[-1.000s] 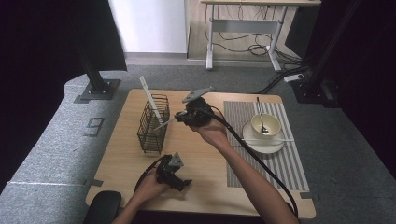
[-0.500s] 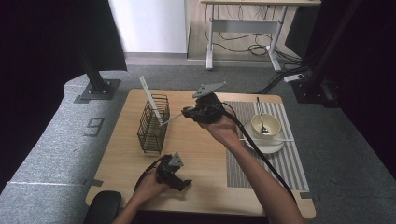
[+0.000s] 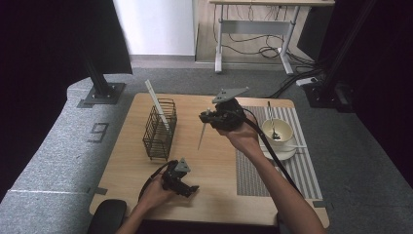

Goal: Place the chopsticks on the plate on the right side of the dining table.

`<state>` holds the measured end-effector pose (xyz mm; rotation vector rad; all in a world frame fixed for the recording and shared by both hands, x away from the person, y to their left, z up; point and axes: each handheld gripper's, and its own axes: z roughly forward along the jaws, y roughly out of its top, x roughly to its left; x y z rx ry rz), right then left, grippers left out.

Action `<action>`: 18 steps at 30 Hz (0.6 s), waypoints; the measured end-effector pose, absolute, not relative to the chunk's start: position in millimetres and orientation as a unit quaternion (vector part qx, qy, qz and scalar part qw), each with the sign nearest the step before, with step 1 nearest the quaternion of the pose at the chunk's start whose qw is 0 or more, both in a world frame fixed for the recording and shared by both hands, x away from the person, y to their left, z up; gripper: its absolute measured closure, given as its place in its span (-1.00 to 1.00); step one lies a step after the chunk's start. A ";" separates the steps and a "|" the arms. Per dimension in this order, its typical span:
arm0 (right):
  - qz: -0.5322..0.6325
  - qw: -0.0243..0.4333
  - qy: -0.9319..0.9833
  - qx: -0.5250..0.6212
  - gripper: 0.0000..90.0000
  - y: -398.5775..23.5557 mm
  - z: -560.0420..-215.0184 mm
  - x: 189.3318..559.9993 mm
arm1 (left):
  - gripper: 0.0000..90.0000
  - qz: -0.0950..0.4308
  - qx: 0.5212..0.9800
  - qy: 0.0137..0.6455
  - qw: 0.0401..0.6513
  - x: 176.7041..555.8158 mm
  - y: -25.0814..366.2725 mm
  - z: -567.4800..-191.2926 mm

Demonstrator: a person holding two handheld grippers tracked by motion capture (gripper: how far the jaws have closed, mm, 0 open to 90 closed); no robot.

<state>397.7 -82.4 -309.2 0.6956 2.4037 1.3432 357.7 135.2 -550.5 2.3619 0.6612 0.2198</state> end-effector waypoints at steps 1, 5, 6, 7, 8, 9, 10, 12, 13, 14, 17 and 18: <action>0.468 0.150 0.837 0.242 0.83 -82.4 -309.2 397.7 | -0.87 0.085 0.903 0.256 0.334 358.1 135.8 -549.5; 0.461 0.150 0.841 0.242 0.83 -87.5 -314.3 394.4 | -0.73 0.085 0.897 0.262 0.346 359.4 137.9 -540.7; 0.459 0.151 0.842 0.242 0.83 -88.2 -315.3 393.8 | -0.73 0.077 0.896 0.260 0.353 359.7 138.6 -538.8; 0.457 0.150 0.843 0.240 0.83 -89.2 -316.6 392.9 | -0.74 0.072 0.895 0.257 0.358 359.6 138.8 -537.2; 0.455 0.149 0.844 0.240 0.83 -90.1 -317.9 391.8 | -0.75 0.062 0.896 0.253 0.360 359.8 138.9 -534.8; 0.453 0.149 0.846 0.239 0.83 -91.2 -319.3 390.5 | -0.78 0.057 0.896 0.250 0.363 359.9 138.8 -533.7; 0.452 0.149 0.847 0.238 0.83 -91.7 -320.1 389.6 | -0.80 0.049 0.896 0.243 0.369 359.9 138.7 -531.6; 0.449 0.145 0.850 0.235 0.83 -93.3 -322.5 387.1 | -0.78 0.044 0.892 0.239 0.382 359.4 137.6 -527.7; 0.446 0.143 0.852 0.234 0.83 -93.9 -324.0 385.2 | -0.74 0.043 0.890 0.236 0.387 359.2 137.0 -525.4; 0.445 0.142 0.853 0.232 0.83 -94.4 -325.4 383.6 | -0.68 0.043 0.889 0.233 0.392 359.0 136.3 -523.6; 0.438 0.137 0.859 0.229 0.82 -95.0 -330.1 379.1 | -0.66 0.044 0.888 0.227 0.398 358.9 133.3 -521.1; 0.436 0.133 0.860 0.228 0.83 -95.0 -331.4 377.9 | -0.64 0.047 0.889 0.222 0.398 358.7 132.4 -520.7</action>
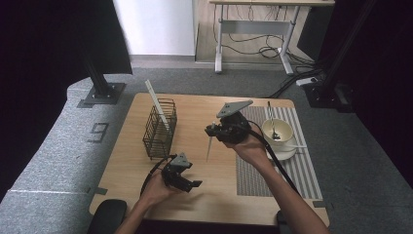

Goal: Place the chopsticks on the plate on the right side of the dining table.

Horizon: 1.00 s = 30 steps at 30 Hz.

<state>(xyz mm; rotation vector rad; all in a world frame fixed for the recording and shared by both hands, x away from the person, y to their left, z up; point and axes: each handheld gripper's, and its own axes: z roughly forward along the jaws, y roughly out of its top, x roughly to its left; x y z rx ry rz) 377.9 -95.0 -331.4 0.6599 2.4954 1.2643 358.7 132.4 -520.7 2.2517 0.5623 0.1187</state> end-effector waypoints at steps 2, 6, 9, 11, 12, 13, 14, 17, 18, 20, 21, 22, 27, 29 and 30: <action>0.431 0.126 0.865 0.225 0.83 -94.6 -335.6 374.5 | -0.55 0.053 0.890 0.213 0.400 357.4 130.1 -520.5; 0.424 0.111 0.872 0.218 0.83 -91.4 -342.5 369.4 | -0.38 0.059 0.890 0.199 0.406 354.0 126.1 -519.2; 0.420 0.103 0.877 0.212 0.83 -87.2 -347.5 365.9 | -0.27 0.058 0.888 0.193 0.412 352.3 124.7 -518.3; 0.418 0.097 0.878 0.210 0.83 -84.2 -350.6 364.2 | -0.16 0.055 0.888 0.188 0.415 351.5 124.4 -518.2; 0.417 0.095 0.879 0.208 0.83 -82.6 -352.0 363.5 | -0.13 0.055 0.888 0.186 0.416 351.0 124.3 -518.1; 0.417 0.092 0.880 0.208 0.83 -81.0 -353.4 362.7 | -0.09 0.054 0.888 0.185 0.417 350.7 124.2 -518.0; 0.417 0.091 0.881 0.205 0.82 -79.8 -354.5 362.5 | -0.04 0.054 0.888 0.183 0.419 350.3 124.1 -517.9; 0.416 0.081 0.883 0.200 0.83 -74.3 -358.9 361.1 | 0.09 0.053 0.887 0.177 0.424 349.1 123.6 -517.5; 0.416 0.080 0.884 0.199 0.83 -73.0 -359.9 360.9 | 0.17 0.052 0.887 0.175 0.424 348.6 123.5 -517.4; 0.415 0.077 0.885 0.196 0.83 -69.8 -362.2 360.4 | 0.20 0.053 0.887 0.174 0.425 347.9 123.3 -517.3; 0.414 0.074 0.886 0.195 0.82 -68.5 -363.0 360.3 | 0.26 0.053 0.887 0.173 0.425 347.6 123.4 -517.4; 0.414 0.073 0.886 0.195 0.83 -67.4 -363.9 360.3 | 0.30 0.052 0.886 0.172 0.426 347.4 123.4 -517.4; 0.417 0.067 0.886 0.193 0.83 -63.8 -366.8 360.2 | 0.49 0.053 0.884 0.169 0.432 346.8 123.8 -517.1; 0.416 0.067 0.887 0.191 0.83 -62.4 -367.6 359.8 | 0.58 0.053 0.884 0.167 0.434 346.6 124.0 -517.0; 0.416 0.066 0.887 0.191 0.83 -61.9 -367.9 359.7 | 0.62 0.053 0.884 0.165 0.434 346.4 124.1 -517.0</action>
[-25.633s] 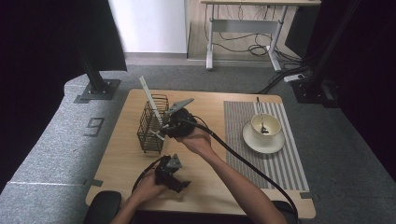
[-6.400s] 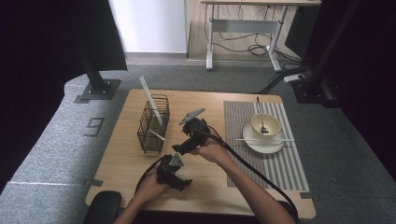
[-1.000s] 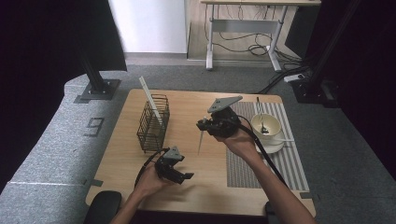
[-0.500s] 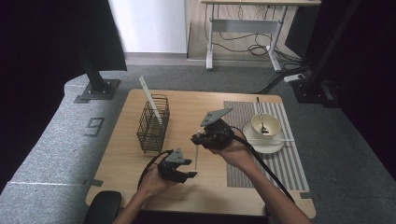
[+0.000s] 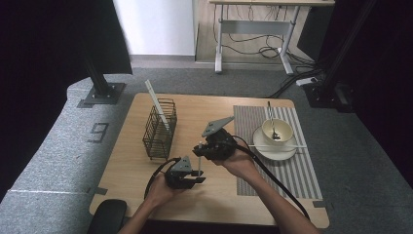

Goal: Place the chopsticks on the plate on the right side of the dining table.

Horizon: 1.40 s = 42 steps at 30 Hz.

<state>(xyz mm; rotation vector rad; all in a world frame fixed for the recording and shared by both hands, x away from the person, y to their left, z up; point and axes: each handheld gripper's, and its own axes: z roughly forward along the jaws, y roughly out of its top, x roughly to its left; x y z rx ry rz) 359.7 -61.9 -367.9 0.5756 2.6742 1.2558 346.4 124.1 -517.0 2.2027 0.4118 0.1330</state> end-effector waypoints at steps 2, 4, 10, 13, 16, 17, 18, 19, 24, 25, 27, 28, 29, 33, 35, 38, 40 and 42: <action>0.418 0.061 0.886 0.190 0.82 -60.6 -369.0 359.4 | 0.89 0.058 0.885 0.164 0.432 345.9 124.4 -517.1; 0.419 0.062 0.886 0.189 0.82 -59.9 -369.2 358.6 | 0.90 0.054 0.884 0.167 0.433 346.6 125.2 -517.2; 0.416 0.082 0.887 0.185 0.68 -59.2 -368.2 355.9 | 0.91 0.051 0.886 0.164 0.432 346.2 125.7 -516.2; 0.402 0.123 0.888 0.188 0.30 -57.3 -368.6 353.6 | 0.91 0.051 0.889 0.161 0.426 345.9 124.8 -517.0; 0.389 0.157 0.888 0.189 -0.02 -54.7 -371.3 352.4 | 0.91 0.051 0.891 0.157 0.422 344.9 123.8 -517.7; 0.385 0.171 0.887 0.190 -0.06 -53.8 -372.1 351.9 | 0.91 0.051 0.892 0.157 0.421 344.7 123.6 -517.7; 0.382 0.178 0.887 0.189 -0.09 -53.3 -372.4 351.5 | 0.91 0.052 0.893 0.156 0.419 344.3 123.5 -517.6; 0.380 0.187 0.886 0.187 -0.15 -53.0 -372.7 351.1 | 0.91 0.054 0.894 0.156 0.417 344.2 123.7 -517.5; 0.373 0.211 0.881 0.200 -0.26 -56.9 -370.8 352.3 | 0.91 0.055 0.892 0.161 0.419 345.1 126.6 -515.1; 0.374 0.214 0.879 0.205 -0.27 -59.6 -369.6 353.4 | 0.91 0.055 0.891 0.162 0.420 345.3 127.4 -514.4; 0.375 0.217 0.876 0.213 -0.29 -64.4 -368.1 355.0 | 0.91 0.058 0.891 0.162 0.420 345.5 129.1 -512.9; 0.375 0.218 0.875 0.215 -0.29 -66.3 -367.8 355.8 | 0.91 0.057 0.891 0.163 0.421 345.5 130.1 -512.2; 0.374 0.221 0.874 0.220 -0.30 -69.7 -367.5 356.8 | 0.91 0.058 0.890 0.164 0.421 345.6 130.7 -511.9; 0.374 0.219 0.870 0.235 -0.32 -80.2 -369.5 360.1 | 0.91 0.060 0.892 0.160 0.418 346.2 133.0 -511.0; 0.373 0.218 0.869 0.241 -0.33 -85.6 -371.5 362.2 | 0.91 0.061 0.894 0.159 0.415 346.4 133.5 -511.1; 0.372 0.216 0.867 0.251 -0.34 -93.2 -374.5 364.9 | 0.91 0.062 0.898 0.156 0.407 346.7 134.9 -510.9; 0.373 0.212 0.865 0.260 -0.34 -99.4 -377.6 366.9 | 0.91 0.060 0.899 0.155 0.404 346.8 135.7 -510.2; 0.372 0.210 0.864 0.267 -0.35 -104.4 -381.6 368.5 | 0.91 0.060 0.902 0.152 0.399 347.0 136.4 -509.3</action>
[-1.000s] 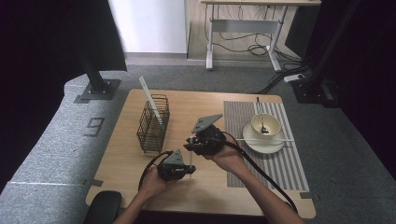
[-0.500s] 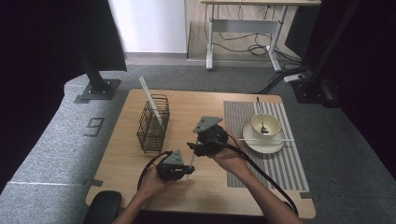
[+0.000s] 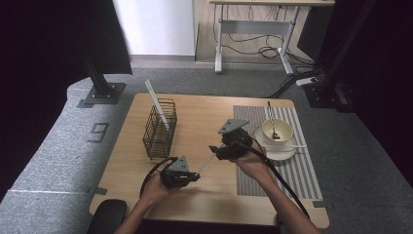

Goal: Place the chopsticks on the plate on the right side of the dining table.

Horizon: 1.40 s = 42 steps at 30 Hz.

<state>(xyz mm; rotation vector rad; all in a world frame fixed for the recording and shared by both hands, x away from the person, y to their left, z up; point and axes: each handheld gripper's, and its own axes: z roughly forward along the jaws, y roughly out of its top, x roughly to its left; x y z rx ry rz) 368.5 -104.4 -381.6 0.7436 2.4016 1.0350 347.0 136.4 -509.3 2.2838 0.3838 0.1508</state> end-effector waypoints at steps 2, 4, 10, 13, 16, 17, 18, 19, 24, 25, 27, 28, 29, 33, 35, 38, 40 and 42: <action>0.373 0.207 0.862 0.273 -0.35 -108.7 -385.4 369.4 | 0.91 0.060 0.904 0.150 0.397 347.2 137.4 -508.7; 0.375 0.204 0.860 0.281 -0.35 -114.1 -389.9 370.5 | 0.91 0.058 0.905 0.149 0.395 347.7 138.8 -508.6; 0.374 0.201 0.855 0.297 -0.36 -126.8 -402.5 373.1 | 0.91 0.054 0.907 0.144 0.392 348.4 141.6 -508.0; 0.373 0.200 0.853 0.306 -0.36 -132.8 -408.8 374.2 | 0.91 0.051 0.906 0.141 0.395 349.1 143.8 -507.5; 0.374 0.198 0.849 0.317 -0.37 -140.3 -418.0 375.4 | 0.91 0.046 0.906 0.141 0.398 349.3 145.0 -506.8; 0.374 0.197 0.848 0.320 -0.37 -142.7 -421.2 375.8 | 0.91 0.045 0.906 0.139 0.397 349.4 145.3 -506.6; 0.375 0.195 0.847 0.323 -0.37 -145.0 -424.5 375.9 | 0.91 0.046 0.907 0.137 0.395 349.3 145.2 -506.6; 0.376 0.192 0.846 0.327 -0.37 -147.2 -427.7 375.8 | 0.91 0.047 0.907 0.136 0.395 349.0 144.9 -506.7; 0.380 0.179 0.841 0.341 -0.37 -156.6 -445.9 374.6 | 0.91 0.045 0.913 0.129 0.385 347.5 142.4 -507.9; 0.380 0.174 0.840 0.345 -0.37 -157.8 -449.3 374.3 | 0.91 0.045 0.915 0.127 0.380 347.2 141.4 -508.4; 0.381 0.165 0.840 0.349 -0.39 -160.0 -452.3 374.3 | 0.91 0.045 0.919 0.123 0.373 346.6 139.6 -508.9; 0.382 0.165 0.840 0.348 -0.40 -160.6 -451.8 373.9 | 0.91 0.043 0.920 0.121 0.370 346.2 138.8 -508.6; 0.383 0.168 0.841 0.343 -0.42 -161.4 -449.8 372.7 | 0.91 0.040 0.922 0.118 0.367 346.1 138.7 -507.8; 0.386 0.161 0.846 0.330 -0.51 -165.1 -442.3 367.2 | 0.91 0.046 0.934 0.105 0.338 344.0 137.4 -504.2; 0.380 0.160 0.852 0.322 -0.54 -166.8 -441.3 363.8 | 0.91 0.044 0.941 0.098 0.322 342.8 136.5 -503.2; 0.364 0.151 0.865 0.311 -0.58 -166.7 -444.5 357.7 | 0.91 0.044 0.948 0.089 0.301 340.6 133.6 -503.2; 0.350 0.143 0.876 0.300 -0.60 -165.2 -449.3 353.5 | 0.91 0.045 0.952 0.084 0.290 339.0 131.6 -503.3; 0.337 0.135 0.885 0.291 -0.63 -163.2 -454.9 349.6 | 0.91 0.047 0.955 0.081 0.281 337.7 129.9 -503.4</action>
